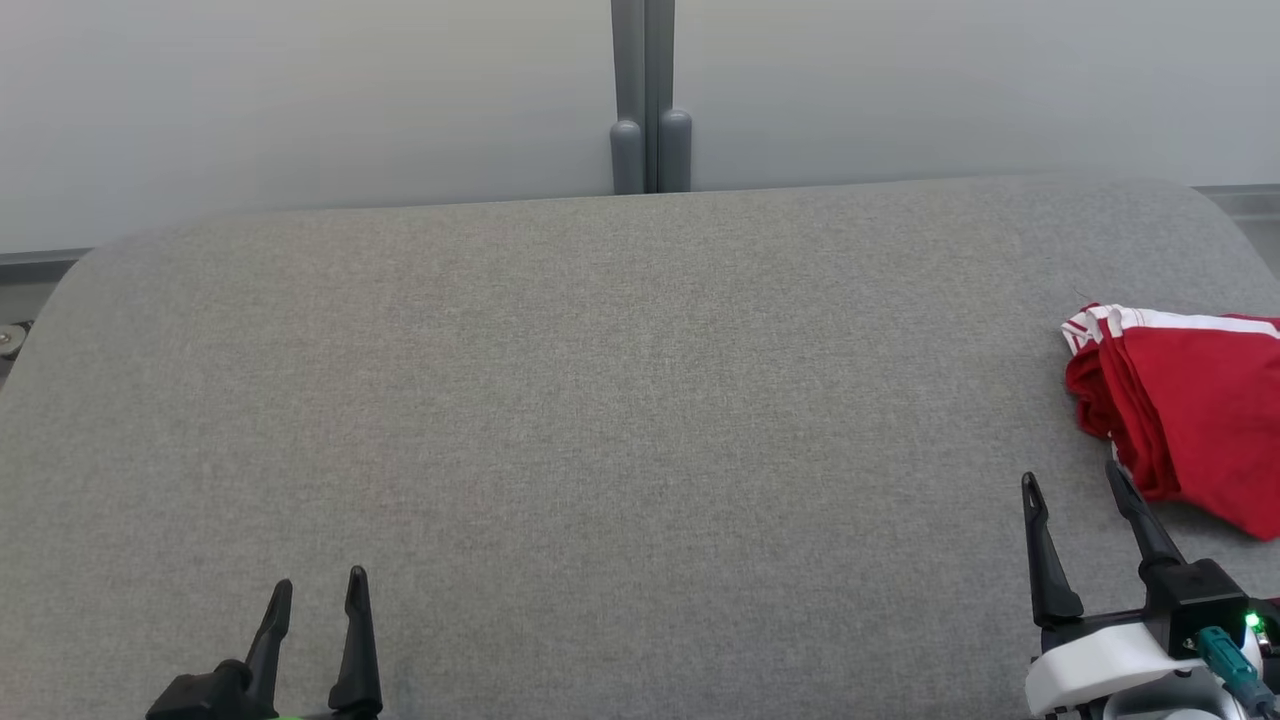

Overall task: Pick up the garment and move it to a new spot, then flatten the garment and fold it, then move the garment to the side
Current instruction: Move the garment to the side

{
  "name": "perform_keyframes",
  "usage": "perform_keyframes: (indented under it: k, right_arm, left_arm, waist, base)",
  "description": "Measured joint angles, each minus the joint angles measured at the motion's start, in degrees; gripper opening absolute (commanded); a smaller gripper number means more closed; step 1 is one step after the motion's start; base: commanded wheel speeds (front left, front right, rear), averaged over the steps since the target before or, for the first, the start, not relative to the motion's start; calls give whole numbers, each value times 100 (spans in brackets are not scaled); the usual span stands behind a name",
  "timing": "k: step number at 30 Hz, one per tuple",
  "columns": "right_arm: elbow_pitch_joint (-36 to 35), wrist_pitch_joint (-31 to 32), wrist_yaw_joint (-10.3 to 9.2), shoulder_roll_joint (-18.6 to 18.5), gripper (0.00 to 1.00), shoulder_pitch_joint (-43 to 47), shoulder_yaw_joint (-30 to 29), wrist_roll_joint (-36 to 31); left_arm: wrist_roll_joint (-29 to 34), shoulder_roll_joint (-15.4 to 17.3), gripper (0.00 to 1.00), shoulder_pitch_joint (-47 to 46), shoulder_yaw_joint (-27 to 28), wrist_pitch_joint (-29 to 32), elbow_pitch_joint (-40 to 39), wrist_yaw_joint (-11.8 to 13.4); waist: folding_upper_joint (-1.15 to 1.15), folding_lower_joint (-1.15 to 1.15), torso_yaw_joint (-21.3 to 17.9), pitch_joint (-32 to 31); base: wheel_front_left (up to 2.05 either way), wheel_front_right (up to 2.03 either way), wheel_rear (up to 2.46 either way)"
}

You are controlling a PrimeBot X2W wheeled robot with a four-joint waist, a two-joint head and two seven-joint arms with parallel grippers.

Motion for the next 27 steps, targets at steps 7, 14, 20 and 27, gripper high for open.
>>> perform_keyframes:
  k: [7,14,20,27]
  right_arm:
    - [125,-1,0,14,100,-24,-24,-68]
    - [433,0,0,22,100,-89,-51,-105]
    - [459,0,0,42,100,-108,-88,-157]
    - [474,0,0,71,100,-144,-83,-189]
  left_arm:
    - [-1,-8,100,2,12,1,30,0]
    - [-11,-12,100,5,9,1,45,0]
    - [-11,-13,100,5,7,1,45,0]
    - [-11,-14,100,5,2,1,48,0]
  waist:
    - [0,0,-28,-48]
    - [0,0,-19,-73]
    - [0,0,-11,-63]
    - [0,0,-18,-62]
  base:
    - [0,0,0]
    - [0,0,0]
    - [0,0,0]
    - [0,0,0]
